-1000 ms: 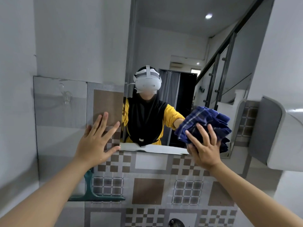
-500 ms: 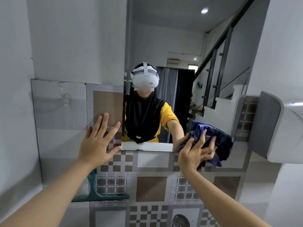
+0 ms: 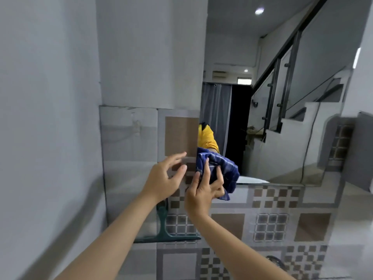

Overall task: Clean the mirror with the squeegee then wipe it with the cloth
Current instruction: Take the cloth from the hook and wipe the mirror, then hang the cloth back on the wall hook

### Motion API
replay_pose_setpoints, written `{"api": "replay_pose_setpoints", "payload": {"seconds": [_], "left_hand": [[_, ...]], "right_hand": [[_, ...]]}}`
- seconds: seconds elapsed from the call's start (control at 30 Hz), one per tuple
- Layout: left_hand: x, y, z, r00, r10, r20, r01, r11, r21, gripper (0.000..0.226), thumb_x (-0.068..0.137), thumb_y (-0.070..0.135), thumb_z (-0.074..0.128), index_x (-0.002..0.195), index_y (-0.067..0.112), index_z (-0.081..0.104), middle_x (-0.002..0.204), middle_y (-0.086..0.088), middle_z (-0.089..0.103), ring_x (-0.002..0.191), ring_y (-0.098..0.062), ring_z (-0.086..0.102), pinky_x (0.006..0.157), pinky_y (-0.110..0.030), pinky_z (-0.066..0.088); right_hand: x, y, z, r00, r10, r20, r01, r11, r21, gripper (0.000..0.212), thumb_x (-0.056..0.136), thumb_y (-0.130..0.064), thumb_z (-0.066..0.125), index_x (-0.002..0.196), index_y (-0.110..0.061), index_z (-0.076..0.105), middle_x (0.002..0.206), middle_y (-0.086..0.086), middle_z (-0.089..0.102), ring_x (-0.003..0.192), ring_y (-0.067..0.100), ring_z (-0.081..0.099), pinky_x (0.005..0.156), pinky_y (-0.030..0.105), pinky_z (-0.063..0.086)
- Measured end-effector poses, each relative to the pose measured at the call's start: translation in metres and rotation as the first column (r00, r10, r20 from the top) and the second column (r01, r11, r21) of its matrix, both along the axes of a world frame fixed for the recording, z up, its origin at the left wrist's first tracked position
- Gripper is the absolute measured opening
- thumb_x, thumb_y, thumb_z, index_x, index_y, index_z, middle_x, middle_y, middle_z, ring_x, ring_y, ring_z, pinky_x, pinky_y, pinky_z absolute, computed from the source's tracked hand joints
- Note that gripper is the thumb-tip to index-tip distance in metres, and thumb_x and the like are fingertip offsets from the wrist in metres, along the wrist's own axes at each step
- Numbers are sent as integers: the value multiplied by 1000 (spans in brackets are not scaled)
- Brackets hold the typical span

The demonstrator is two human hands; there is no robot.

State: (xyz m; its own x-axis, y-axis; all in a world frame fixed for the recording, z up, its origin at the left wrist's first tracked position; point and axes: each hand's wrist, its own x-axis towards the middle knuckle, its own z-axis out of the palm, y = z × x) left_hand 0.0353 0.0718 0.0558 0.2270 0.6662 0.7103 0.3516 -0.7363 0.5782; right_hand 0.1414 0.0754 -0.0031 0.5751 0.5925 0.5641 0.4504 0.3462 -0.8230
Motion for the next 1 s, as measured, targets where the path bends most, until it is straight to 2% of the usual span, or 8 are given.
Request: {"api": "replay_pose_setpoints", "payload": {"seconds": [0.07, 0.17, 0.27, 0.33, 0.43, 0.53, 0.83, 1.0], "left_hand": [[-8, -9, 0, 993, -92, 74, 97, 992, -75, 27, 92, 20, 53, 117, 25, 60, 115, 7, 66, 105, -2, 61, 95, -29, 50], [-22, -16, -3, 965, -158, 207, 193, 967, -164, 26, 89, 23, 49, 112, 22, 63, 111, 3, 68, 102, -10, 64, 94, -37, 52], [-35, -20, -3, 932, -101, 347, 189, 955, -229, 17, 90, 29, 52, 103, 25, 63, 103, -2, 70, 97, -19, 67, 91, -43, 53], [-41, -23, -1, 919, -83, 386, 179, 959, -220, 12, 93, 21, 54, 100, 23, 63, 90, -7, 71, 87, -28, 68, 83, -42, 56], [-43, -33, 4, 901, -99, 422, 204, 956, -211, 11, 90, 18, 58, 100, 18, 63, 85, -6, 72, 83, -24, 69, 75, -32, 58], [-41, -38, 7, 892, -61, 449, 178, 958, -223, 17, 83, 23, 67, 98, 15, 64, 89, -5, 72, 83, -18, 69, 75, -30, 58], [-50, -44, 28, 908, 33, 417, 80, 965, -251, 21, 81, 1, 65, 93, 19, 66, 85, -7, 74, 78, -29, 69, 75, -48, 58], [-61, -45, 48, 914, 160, 372, -85, 974, -212, 25, 84, -3, 56, 87, 19, 69, 85, -4, 72, 79, -25, 68, 76, -43, 56]], "right_hand": [[-19, -8, 1, 997, 76, 12, -76, 997, 3, 48, 94, -46, 32, 140, -37, 42, 155, -1, 14, 128, 20, 13, 99, 33, 19], [-32, -15, 3, 962, 265, 60, -263, 964, -32, 48, 87, -59, 27, 133, -49, 36, 150, -3, 22, 128, 21, 21, 110, 34, 17], [-31, -28, 18, 743, 662, -92, -669, 734, -119, 37, 97, -57, 27, 133, -52, 28, 141, -7, 27, 130, 10, 29, 116, 36, 24], [-25, -37, 32, 620, 772, -141, -784, 603, -151, 41, 93, -55, 25, 133, -49, 29, 132, -9, 32, 129, 7, 35, 109, 28, 32], [-16, -39, 50, 636, 770, -48, -757, 610, -233, 46, 100, -48, 27, 143, -34, 35, 130, -2, 38, 127, 14, 42, 111, 35, 36], [-4, -43, 64, 662, 749, -15, -729, 639, -247, 32, 103, -37, 32, 125, -31, 55, 122, 9, 60, 115, 22, 59, 104, 43, 45], [10, -57, 84, 670, 725, 159, -695, 688, -208, 36, 91, -9, 62, 122, -24, 54, 100, 8, 74, 88, 22, 72, 77, 41, 60], [8, -53, 105, 661, 526, 535, -551, 824, -129, 40, 93, 3, 48, 109, -32, 59, 90, -11, 66, 67, 7, 62, 58, 18, 50]]}}
